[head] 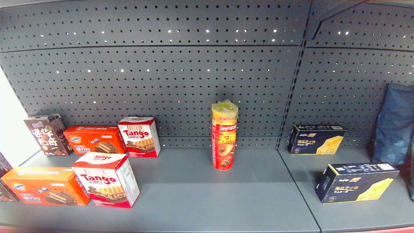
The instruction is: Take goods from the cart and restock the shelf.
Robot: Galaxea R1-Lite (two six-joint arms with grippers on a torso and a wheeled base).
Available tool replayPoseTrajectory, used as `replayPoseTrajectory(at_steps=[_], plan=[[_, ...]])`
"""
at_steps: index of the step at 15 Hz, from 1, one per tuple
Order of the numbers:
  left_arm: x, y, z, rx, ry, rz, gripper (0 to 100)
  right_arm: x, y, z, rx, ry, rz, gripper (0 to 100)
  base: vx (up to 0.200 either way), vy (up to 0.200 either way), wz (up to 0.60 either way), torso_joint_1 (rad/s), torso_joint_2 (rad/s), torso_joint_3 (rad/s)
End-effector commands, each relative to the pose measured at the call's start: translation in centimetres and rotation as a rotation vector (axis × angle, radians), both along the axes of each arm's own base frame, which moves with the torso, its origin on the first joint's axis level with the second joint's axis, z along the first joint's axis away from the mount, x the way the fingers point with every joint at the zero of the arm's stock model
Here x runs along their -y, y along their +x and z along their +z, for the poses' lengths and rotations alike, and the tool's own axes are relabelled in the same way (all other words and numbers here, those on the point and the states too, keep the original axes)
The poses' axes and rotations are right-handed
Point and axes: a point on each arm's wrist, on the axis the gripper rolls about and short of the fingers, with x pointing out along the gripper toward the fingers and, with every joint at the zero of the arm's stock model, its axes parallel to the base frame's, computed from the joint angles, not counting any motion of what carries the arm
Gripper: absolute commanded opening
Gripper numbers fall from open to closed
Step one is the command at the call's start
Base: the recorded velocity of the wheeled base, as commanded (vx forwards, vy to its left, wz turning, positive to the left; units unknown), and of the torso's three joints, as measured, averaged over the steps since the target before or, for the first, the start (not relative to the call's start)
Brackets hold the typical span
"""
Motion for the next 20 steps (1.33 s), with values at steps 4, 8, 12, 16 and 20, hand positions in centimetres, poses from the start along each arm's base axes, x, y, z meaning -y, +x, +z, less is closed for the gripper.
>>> replayPoseTrajectory(at_steps=[4, 8, 12, 16, 20], plan=[[0.00, 0.00, -0.01, 0.000, 0.000, 0.000, 100, 0.00, 0.00, 0.00, 0.000, 0.000, 0.001, 100, 0.000, 0.000, 0.00, 0.000, 0.00, 0.000], [0.00, 0.00, -0.01, 0.000, 0.000, 0.000, 100, 0.00, 0.00, 0.00, 0.000, 0.000, 0.001, 100, 0.000, 0.000, 0.00, 0.000, 0.00, 0.000], [0.00, 0.00, -0.01, 0.000, 0.000, 0.000, 100, 0.00, 0.01, 0.00, -0.002, -0.003, 0.001, 100, 0.000, 0.000, 0.60, -0.001, 0.00, 0.002], [0.00, 0.00, -0.01, 0.000, 0.000, 0.000, 100, 0.00, 0.01, 0.00, -0.002, -0.002, 0.001, 100, 0.000, 0.000, 0.60, 0.000, 0.01, -0.001], [0.00, 0.00, 0.01, 0.001, 0.000, 0.000, 100, 0.00, 0.00, 0.00, 0.000, -0.002, 0.000, 100, 0.000, 0.000, 0.60, 0.002, 0.00, 0.001]])
